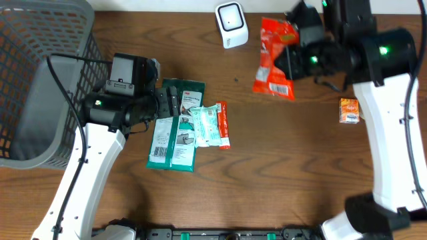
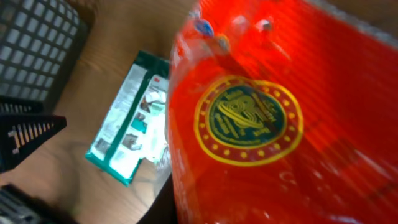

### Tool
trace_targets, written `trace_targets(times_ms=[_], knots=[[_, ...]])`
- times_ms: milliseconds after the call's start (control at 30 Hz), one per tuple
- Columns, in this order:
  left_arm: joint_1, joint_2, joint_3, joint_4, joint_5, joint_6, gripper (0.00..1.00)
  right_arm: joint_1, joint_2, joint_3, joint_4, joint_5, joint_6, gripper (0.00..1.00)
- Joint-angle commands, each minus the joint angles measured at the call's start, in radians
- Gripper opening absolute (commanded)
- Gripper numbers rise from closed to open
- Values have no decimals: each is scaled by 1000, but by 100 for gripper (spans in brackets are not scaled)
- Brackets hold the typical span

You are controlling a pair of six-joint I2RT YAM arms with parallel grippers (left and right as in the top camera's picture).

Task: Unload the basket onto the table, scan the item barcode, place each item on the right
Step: 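Lift the red Hacks packet with the right gripper toward the scanner, then hold the red packet's back under the white scanner with right gripper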

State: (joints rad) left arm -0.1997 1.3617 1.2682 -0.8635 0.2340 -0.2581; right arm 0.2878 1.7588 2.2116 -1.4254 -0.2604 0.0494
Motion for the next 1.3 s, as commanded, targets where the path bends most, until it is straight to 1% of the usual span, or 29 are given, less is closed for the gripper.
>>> trace_targets(times_ms=[0, 67, 167, 200, 367, 500, 700, 767, 867, 1000, 1267], knots=[[3, 6, 0, -4, 1, 9, 83, 65, 134, 239, -16, 160, -37, 1], [3, 6, 0, -4, 1, 9, 83, 96, 179, 284, 26, 235, -62, 1], [3, 6, 0, -4, 1, 9, 83, 132, 216, 282, 84, 311, -113, 1], [3, 6, 0, -4, 1, 9, 83, 154, 247, 280, 129, 359, -157, 1], [3, 6, 0, -4, 1, 9, 83, 204, 338, 280, 262, 525, -246, 1], [3, 6, 0, -4, 1, 9, 83, 232, 430, 280, 396, 647, -345, 1], [3, 6, 0, -4, 1, 9, 83, 250, 558, 280, 620, 759, -456, 1], [3, 6, 0, -4, 1, 9, 83, 251, 614, 280, 724, 802, -518, 1], [3, 6, 0, -4, 1, 9, 83, 251, 673, 280, 838, 856, -592, 1], [3, 6, 0, -4, 1, 9, 83, 251, 742, 280, 990, 919, -656, 1], [3, 6, 0, -4, 1, 9, 83, 249, 845, 280, 1233, 938, -672, 1]])
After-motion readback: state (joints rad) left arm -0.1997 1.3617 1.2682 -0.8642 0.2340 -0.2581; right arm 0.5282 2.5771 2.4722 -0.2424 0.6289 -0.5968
